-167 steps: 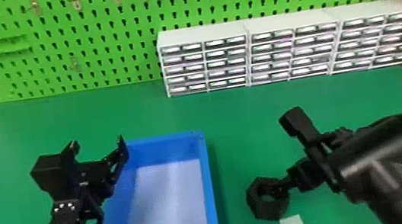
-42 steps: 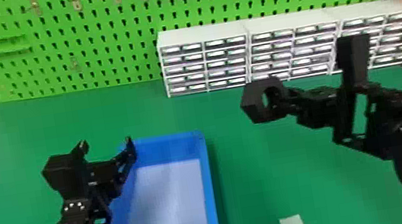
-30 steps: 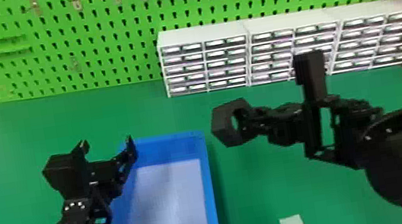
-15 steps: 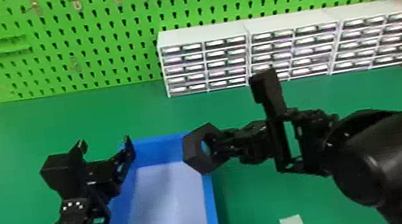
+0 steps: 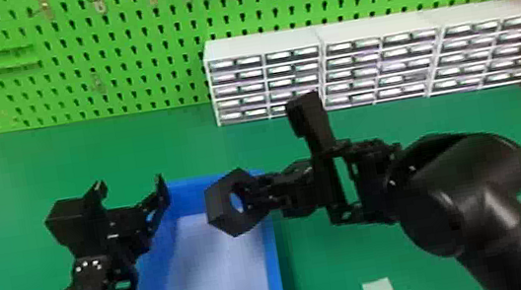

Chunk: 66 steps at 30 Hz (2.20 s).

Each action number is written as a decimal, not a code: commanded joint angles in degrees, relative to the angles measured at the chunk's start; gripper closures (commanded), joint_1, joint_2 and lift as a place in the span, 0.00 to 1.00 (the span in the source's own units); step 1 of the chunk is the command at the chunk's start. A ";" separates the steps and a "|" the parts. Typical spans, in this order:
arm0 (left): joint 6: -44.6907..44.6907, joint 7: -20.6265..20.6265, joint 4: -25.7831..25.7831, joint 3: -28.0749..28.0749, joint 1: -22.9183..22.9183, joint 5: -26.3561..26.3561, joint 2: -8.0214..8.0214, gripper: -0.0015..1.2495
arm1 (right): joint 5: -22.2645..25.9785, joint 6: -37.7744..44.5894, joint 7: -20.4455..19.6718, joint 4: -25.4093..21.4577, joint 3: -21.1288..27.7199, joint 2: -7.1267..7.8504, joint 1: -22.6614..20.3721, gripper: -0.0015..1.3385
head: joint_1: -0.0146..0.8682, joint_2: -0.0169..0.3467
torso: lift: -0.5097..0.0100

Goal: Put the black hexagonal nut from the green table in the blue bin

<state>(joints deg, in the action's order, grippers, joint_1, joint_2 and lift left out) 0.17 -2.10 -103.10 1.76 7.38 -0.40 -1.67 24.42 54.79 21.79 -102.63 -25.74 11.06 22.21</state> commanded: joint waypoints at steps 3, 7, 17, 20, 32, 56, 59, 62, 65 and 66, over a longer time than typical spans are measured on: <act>-0.09 0.00 0.00 0.62 -0.08 -0.13 0.00 0.23 | 2.30 -0.12 0.00 1.65 -4.23 0.72 1.96 0.68 | 0.76 0.20 | 0.80; -0.17 0.00 0.00 0.88 -0.08 -0.22 0.00 0.23 | 3.70 -0.56 0.00 2.70 -6.26 1.16 2.93 0.68 | 0.76 0.20 | 0.80; -0.26 0.00 0.00 1.14 -0.17 -0.30 0.00 0.23 | 5.29 -0.83 0.00 3.67 -8.98 1.34 4.07 0.68 | 0.76 0.20 | 0.80; -0.35 0.00 0.00 1.14 -0.17 -0.30 0.00 0.23 | 5.64 -0.83 -0.09 3.93 -9.33 1.42 4.16 0.68 | 0.76 0.20 | 0.80; -0.35 0.00 0.00 1.14 -0.35 -0.39 0.00 0.23 | 6.96 -0.83 -0.26 4.46 -10.56 1.60 4.68 0.38 | 0.76 0.20 | 0.80; -0.35 0.08 0.00 0.97 -0.43 -0.48 0.00 0.23 | 4.14 -0.47 -0.17 3.23 -3.53 1.07 1.96 0.24 | 0.76 0.20 | 0.80; -0.35 0.08 0.00 0.88 -0.43 -0.66 0.00 0.23 | 1.68 -1.35 -0.17 1.82 -0.54 0.63 0.73 0.24 | 0.76 0.20 | 0.80; -0.35 0.08 0.00 0.88 -0.43 -0.66 0.00 0.23 | -0.08 -2.14 -0.17 0.86 2.88 -0.16 -0.68 0.24 | 0.76 0.20 | 0.80; -0.35 0.08 0.00 0.79 -0.43 -0.66 0.00 0.23 | -2.01 -3.02 -0.17 -0.20 6.31 -0.77 -1.82 0.24 | 0.76 0.20 | 0.80; -0.35 0.08 0.00 0.79 -0.43 -0.66 0.00 0.23 | -2.63 -3.46 -0.26 -0.55 7.72 -1.04 -2.26 0.24 | 0.76 0.20 | 0.80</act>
<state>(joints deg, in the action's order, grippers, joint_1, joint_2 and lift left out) -0.18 -2.02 -103.10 2.62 6.94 -1.05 -1.67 24.23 52.59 21.55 -101.86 -22.59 10.88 21.50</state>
